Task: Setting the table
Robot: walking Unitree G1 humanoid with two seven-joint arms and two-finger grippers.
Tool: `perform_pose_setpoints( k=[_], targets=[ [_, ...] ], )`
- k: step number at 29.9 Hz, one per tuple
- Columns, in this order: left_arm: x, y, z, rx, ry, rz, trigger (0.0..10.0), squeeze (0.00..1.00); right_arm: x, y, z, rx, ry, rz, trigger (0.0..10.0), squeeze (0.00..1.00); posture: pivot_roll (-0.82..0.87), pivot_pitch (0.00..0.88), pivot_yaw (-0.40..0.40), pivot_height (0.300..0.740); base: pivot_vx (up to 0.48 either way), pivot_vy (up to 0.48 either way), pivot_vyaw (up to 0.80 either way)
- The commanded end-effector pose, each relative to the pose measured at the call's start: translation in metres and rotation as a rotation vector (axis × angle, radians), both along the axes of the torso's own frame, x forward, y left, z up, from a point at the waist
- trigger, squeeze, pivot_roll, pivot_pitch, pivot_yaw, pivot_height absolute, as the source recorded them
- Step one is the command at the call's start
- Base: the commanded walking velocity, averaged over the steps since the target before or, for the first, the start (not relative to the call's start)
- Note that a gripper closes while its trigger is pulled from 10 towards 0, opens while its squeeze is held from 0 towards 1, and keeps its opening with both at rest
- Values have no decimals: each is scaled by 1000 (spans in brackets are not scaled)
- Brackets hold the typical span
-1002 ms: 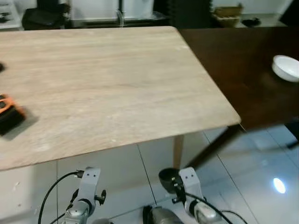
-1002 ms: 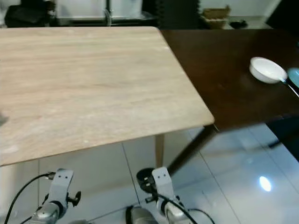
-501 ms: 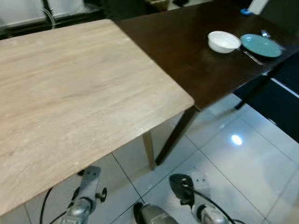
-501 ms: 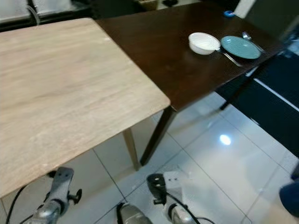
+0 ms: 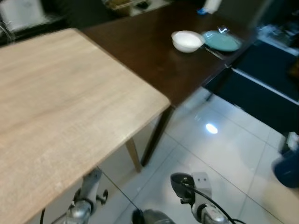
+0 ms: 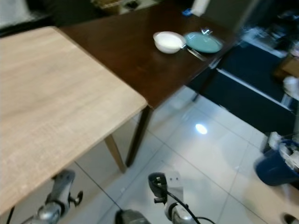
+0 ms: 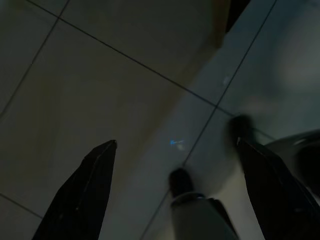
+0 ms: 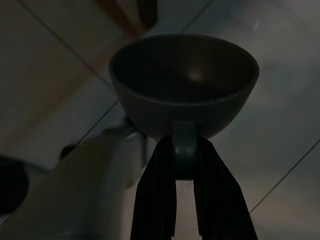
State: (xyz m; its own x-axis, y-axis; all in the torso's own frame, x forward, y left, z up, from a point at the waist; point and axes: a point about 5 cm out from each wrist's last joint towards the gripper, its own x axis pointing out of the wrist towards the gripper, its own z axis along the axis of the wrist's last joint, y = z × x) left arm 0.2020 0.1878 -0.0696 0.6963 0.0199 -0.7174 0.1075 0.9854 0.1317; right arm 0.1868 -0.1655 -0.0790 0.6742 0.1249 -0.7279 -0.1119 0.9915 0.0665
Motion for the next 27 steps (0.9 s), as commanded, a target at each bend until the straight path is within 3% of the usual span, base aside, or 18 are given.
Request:
perform_pose_setpoints(
  k=[1, 27],
  targets=[
    [-6, -5, -5, -6, 30, -18, 10000, 0, -2, -5, -1, -14, 14, 1, 10000, 0, 87, 62, -50, 740, 0, 0, -800],
    [-2, -5, -2, -5, 17, -26, 10000, 0, -3, -7, -2, -15, 29, -13, 10000, 0, 90, 74, -39, 740, 0, 0, -800]
  ],
)
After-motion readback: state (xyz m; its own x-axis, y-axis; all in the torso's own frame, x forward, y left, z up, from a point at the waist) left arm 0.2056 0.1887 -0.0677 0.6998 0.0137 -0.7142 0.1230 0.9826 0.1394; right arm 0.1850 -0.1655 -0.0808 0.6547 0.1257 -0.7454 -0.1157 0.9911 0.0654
